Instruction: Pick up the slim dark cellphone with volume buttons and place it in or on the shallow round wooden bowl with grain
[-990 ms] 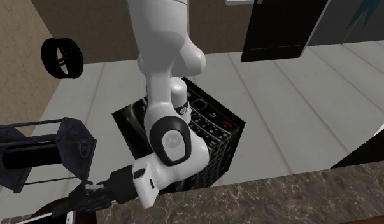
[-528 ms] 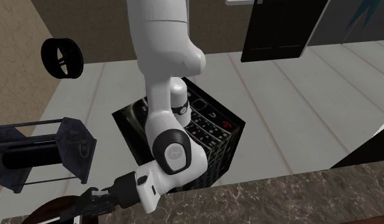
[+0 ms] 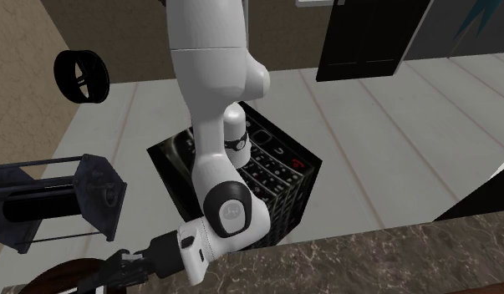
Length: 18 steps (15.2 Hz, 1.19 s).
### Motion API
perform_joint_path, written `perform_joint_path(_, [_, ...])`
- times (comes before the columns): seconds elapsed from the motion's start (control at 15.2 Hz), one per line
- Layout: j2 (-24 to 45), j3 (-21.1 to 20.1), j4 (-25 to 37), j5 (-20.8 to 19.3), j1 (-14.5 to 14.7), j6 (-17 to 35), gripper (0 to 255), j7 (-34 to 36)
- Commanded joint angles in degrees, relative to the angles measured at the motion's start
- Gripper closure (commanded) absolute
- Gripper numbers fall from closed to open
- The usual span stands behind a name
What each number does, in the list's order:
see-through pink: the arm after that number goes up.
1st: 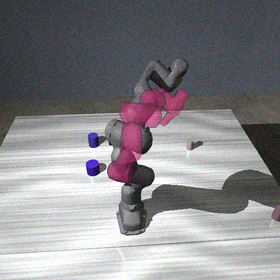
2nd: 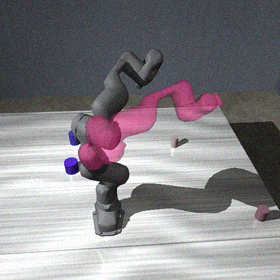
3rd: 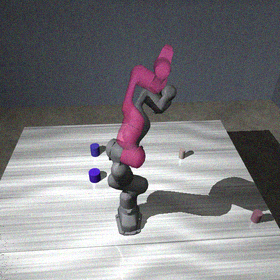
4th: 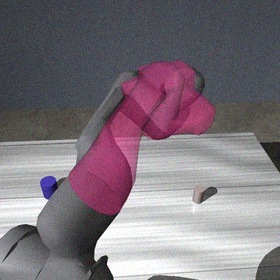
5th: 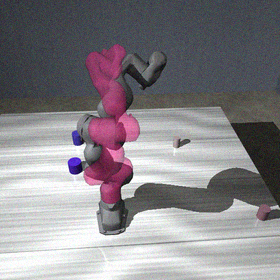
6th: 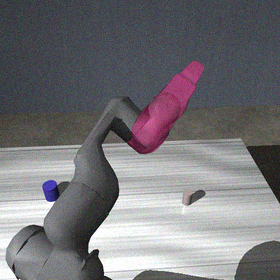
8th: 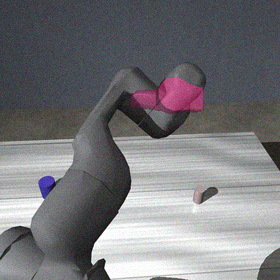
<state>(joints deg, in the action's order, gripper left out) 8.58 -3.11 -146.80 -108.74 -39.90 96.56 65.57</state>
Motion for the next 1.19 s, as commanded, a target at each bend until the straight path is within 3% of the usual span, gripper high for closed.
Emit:
perform_joint_path(0.0, [0.24, -0.07, -0.77, 0.38, -0.36, 3.18, 255, 0.22])
perform_joint_path(0.13, [0.24, -0.30, -0.77, 0.36, -0.60, 3.15, 255, 0.21])
perform_joint_path(0.2, [-0.19, -0.30, -1.37, 0.37, -0.61, 3.12, 0, 0.39])
perform_joint_path(0.53, [0.25, -0.54, -0.77, 0.35, -0.84, 3.12, 0, 0.20])
perform_joint_path(0.79, [-1.77, -4.70, -3.50, 7.36, 2.78, -0.37, 0, 0.06])
perform_joint_path(1.12, [-1.77, -5.09, -3.50, 7.34, 2.39, -0.41, 0, 0.06])
